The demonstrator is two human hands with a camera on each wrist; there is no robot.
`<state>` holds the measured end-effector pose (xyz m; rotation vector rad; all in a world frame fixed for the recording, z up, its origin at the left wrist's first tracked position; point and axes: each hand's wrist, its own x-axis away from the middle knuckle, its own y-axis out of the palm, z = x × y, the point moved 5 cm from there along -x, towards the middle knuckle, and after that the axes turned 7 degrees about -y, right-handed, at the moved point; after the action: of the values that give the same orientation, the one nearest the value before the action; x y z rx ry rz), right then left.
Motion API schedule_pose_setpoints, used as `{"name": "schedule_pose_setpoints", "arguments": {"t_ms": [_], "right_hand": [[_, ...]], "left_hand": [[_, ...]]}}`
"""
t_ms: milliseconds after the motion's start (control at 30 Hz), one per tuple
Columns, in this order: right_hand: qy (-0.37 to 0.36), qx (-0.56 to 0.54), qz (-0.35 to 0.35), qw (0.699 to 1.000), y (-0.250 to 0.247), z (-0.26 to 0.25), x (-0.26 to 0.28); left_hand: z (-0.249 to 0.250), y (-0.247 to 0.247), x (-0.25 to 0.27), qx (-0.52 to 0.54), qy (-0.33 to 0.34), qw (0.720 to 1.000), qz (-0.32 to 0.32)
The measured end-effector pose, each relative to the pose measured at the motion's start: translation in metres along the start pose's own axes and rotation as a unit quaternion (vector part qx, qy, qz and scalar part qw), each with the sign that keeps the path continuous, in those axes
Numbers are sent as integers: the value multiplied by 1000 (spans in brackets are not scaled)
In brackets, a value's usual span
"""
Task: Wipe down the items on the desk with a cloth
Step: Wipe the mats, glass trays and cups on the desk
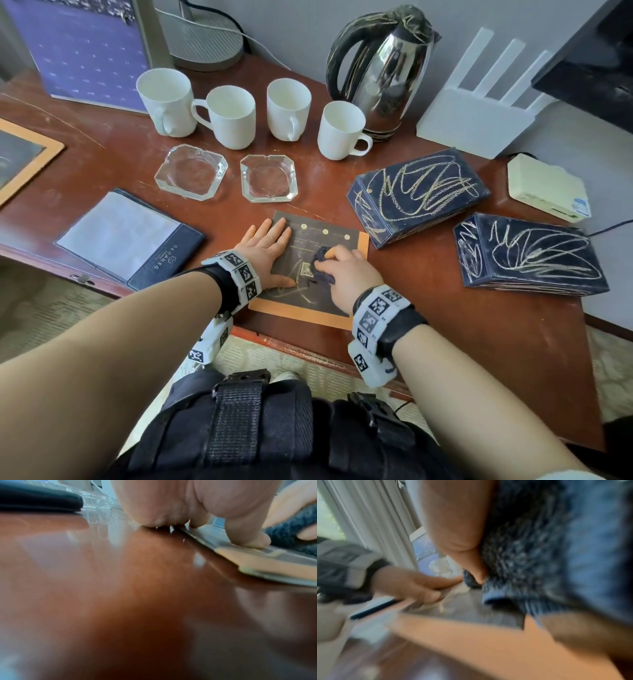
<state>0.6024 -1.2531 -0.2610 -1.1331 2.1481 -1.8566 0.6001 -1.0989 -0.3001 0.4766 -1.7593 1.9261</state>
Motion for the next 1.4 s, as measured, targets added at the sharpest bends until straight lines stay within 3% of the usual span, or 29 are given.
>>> {"name": "schedule_pose_setpoints", "arguments": {"t_ms": [133, 200, 233, 367, 433, 567, 633, 700, 800, 867, 967, 1067, 1133, 1200, 1267, 1400], "right_hand": [[-129, 43, -124, 983, 11, -21, 16], [-145, 53, -168, 974, 5, -18, 13], [-133, 47, -153, 978, 1, -14, 8], [-3, -18, 24, 1000, -12, -4, -9], [-18, 0, 0, 1000, -3, -11, -6], [-129, 48, -145, 980, 6, -23, 10], [-130, 49, -176, 974, 1, -19, 9], [-95, 14, -101, 990, -8, -14, 0], [24, -64, 45, 997, -11, -8, -10], [33, -27, 26, 999, -2, -17, -10], [-51, 41, -46, 997, 6, -32, -6], [-108, 19, -125, 986, 1, -31, -9], [-86, -7, -95, 992, -5, -26, -19], [14, -62, 5, 998, -11, -16, -27], [55, -52, 40, 996, -10, -19, -25], [-65, 18, -66, 996, 3, -47, -8]], "left_hand": [[0, 1, 0, -5, -1, 1000, 2], [0, 0, 0, -5, -3, 1000, 3], [0, 0, 0, -7, -3, 1000, 2], [0, 1, 1, -8, -4, 1000, 4], [0, 1, 2, -9, -2, 1000, 5], [-1, 1, 3, -9, -1, 1000, 6], [0, 1, 3, -5, 0, 1000, 4], [2, -3, 5, 16, 5, 1000, 3], [-1, -9, 11, 81, 32, 996, -16], [-8, -5, 16, 73, 54, 995, -33], [-15, 6, 21, -5, 63, 997, -35], [-15, 7, 20, -11, 56, 998, -32], [-14, 6, 20, -8, 53, 998, -29], [-15, 6, 21, -2, 48, 998, -30], [-15, 6, 22, 3, 48, 998, -27], [-14, 5, 23, 1, 49, 999, -13]]}}
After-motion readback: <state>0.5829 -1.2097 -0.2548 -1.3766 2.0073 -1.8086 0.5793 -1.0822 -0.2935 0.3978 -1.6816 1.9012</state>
